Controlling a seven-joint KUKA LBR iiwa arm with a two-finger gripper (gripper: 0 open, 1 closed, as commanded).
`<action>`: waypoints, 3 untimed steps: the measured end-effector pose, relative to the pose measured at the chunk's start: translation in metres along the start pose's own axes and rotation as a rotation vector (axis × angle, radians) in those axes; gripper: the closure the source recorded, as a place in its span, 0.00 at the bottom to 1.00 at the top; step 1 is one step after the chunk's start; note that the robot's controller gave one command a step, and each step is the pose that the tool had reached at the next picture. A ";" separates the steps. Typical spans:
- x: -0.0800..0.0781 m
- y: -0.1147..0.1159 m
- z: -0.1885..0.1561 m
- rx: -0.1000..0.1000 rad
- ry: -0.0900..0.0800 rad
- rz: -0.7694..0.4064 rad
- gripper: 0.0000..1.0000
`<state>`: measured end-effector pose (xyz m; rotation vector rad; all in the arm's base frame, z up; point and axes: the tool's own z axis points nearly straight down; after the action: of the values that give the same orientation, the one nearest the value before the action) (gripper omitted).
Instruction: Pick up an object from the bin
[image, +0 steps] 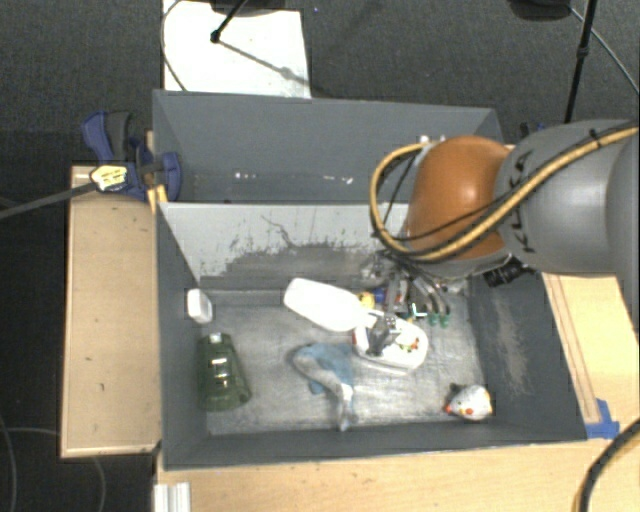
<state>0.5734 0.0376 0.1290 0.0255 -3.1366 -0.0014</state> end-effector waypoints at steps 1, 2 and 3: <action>-0.002 0.000 -0.004 0.000 -0.008 0.001 0.00; 0.026 -0.049 0.051 0.000 -0.013 0.046 0.00; 0.028 -0.060 0.057 -0.006 -0.024 0.042 0.00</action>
Offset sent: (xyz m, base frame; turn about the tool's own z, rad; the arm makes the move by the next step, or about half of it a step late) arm -0.0303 -0.0565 -0.0590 0.0510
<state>0.5466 -0.0232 0.0720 -0.0406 -3.1603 -0.0117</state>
